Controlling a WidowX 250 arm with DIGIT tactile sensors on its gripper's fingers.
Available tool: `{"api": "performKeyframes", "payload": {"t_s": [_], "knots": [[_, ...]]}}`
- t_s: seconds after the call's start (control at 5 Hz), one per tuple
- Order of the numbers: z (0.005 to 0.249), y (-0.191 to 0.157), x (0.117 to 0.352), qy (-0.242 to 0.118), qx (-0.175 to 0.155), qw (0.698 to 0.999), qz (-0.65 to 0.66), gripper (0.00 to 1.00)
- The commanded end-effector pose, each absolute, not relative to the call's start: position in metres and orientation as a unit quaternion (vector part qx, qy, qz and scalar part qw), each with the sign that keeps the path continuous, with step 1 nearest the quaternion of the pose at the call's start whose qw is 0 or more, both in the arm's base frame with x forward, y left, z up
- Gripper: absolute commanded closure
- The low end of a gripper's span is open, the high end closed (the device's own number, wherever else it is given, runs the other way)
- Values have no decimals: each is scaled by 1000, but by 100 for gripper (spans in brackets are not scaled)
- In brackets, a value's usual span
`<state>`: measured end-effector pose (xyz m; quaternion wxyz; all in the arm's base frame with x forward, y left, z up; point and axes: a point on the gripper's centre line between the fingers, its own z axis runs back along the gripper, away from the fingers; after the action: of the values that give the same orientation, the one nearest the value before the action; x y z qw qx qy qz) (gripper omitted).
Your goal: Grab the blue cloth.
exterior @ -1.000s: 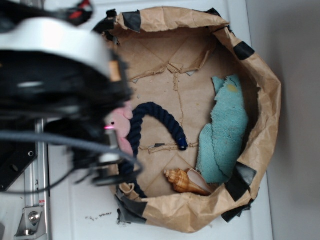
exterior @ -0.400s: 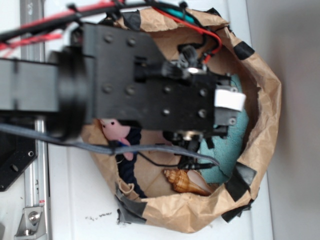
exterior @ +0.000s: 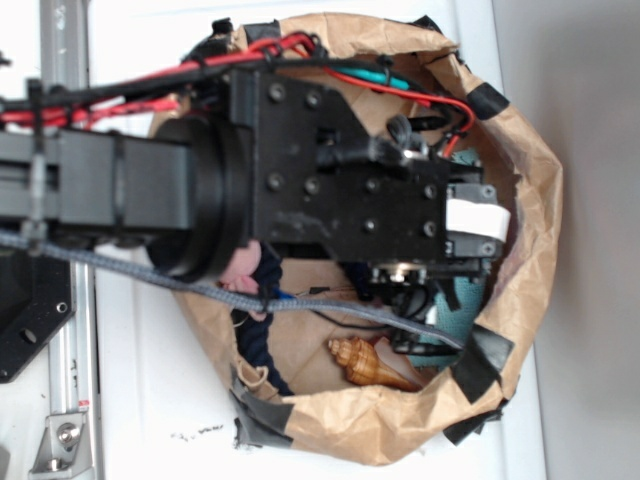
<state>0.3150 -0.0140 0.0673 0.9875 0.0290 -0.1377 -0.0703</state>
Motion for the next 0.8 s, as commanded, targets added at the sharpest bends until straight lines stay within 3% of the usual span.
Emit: {"api": "performKeyframes", "payload": {"t_s": [0.0, 0.2, 0.4, 0.6], "knots": [[53, -1, 349, -156, 42, 986, -47, 0], [42, 5, 359, -143, 55, 987, -43, 0], [45, 8, 356, -153, 47, 986, -35, 100], [48, 5, 351, -159, 52, 985, -41, 100]]}}
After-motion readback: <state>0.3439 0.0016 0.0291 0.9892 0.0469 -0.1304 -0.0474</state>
